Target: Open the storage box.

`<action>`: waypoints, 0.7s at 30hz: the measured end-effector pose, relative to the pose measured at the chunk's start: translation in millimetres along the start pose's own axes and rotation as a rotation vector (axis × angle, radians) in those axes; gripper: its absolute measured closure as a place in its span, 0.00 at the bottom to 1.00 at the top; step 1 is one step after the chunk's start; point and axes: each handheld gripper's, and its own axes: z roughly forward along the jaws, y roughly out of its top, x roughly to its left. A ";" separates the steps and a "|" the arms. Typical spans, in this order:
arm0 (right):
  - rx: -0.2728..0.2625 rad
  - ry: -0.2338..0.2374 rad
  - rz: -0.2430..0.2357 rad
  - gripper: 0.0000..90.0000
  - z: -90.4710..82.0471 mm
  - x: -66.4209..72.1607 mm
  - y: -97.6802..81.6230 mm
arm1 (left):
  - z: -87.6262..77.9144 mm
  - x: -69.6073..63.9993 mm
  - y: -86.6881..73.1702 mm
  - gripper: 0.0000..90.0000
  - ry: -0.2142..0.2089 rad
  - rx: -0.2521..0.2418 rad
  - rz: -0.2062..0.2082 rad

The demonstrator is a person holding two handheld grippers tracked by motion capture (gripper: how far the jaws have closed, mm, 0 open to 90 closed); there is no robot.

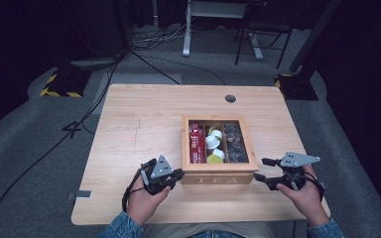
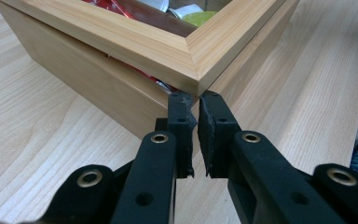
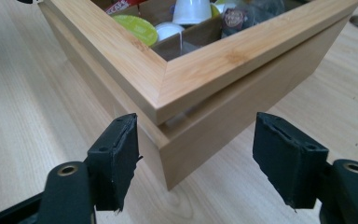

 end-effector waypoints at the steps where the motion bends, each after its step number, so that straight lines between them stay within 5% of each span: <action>1: -0.006 -0.007 -0.003 0.35 0.6 1.4 1.1 | -0.1 0.0 0.2 0.92 0.001 -0.003 0.000; 21: -0.061 -0.068 -0.099 0.40 -1.9 8.5 16.4 | -3.7 1.8 8.6 0.83 0.021 -0.066 0.017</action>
